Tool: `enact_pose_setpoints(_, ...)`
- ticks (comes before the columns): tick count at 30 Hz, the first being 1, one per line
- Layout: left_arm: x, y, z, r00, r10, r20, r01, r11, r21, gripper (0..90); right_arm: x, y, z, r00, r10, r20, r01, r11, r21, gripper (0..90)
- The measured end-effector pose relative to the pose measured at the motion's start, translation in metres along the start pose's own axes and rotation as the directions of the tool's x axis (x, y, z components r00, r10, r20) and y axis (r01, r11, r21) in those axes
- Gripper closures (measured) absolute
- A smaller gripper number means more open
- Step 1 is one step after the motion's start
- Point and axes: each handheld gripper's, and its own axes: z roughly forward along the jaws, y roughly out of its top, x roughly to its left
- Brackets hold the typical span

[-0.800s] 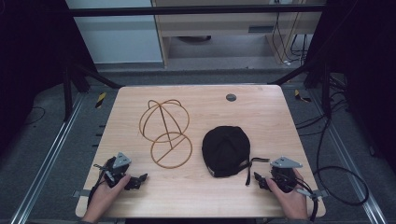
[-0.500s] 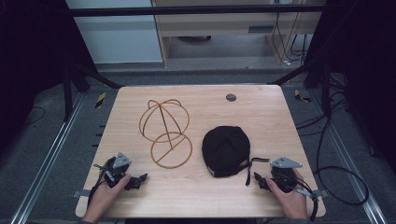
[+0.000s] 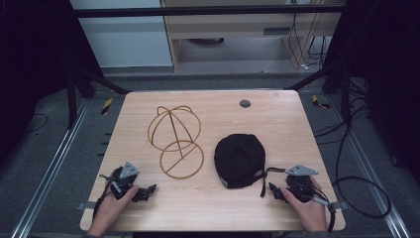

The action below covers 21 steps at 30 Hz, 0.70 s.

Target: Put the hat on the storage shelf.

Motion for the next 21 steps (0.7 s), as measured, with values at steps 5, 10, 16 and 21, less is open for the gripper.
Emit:
enact_pose_setpoints(5, 0.000, 0.000, 0.000, 1.0000, 0.000, 0.000, 0.000, 1.0000, 0.000, 0.0, 0.004, 0.015, -0.006, 0.9987, -0.050, 0.013, 0.049, 0.997, 0.062, 11.4)
enact_pose_setpoints(10, 0.000, 0.000, 0.000, 1.0000, 0.000, -0.001, 0.000, 1.0000, 0.000, 0.0, 0.009, 0.045, -0.021, 0.9922, -0.120, -0.034, 0.123, 0.984, 0.127, 11.2)
enact_pose_setpoints(16, 0.000, 0.000, 0.000, 1.0000, 0.000, -0.001, 0.000, 1.0000, 0.000, 0.0, 0.021, 0.080, -0.032, 0.9773, -0.202, -0.065, 0.210, 0.962, 0.175, 12.2)
enact_pose_setpoints(21, 0.000, 0.000, 0.000, 1.0000, -0.001, -0.001, 0.001, 1.0000, -0.001, 0.0, 0.028, 0.104, -0.036, 0.9633, -0.258, -0.074, 0.268, 0.941, 0.205, 15.3)
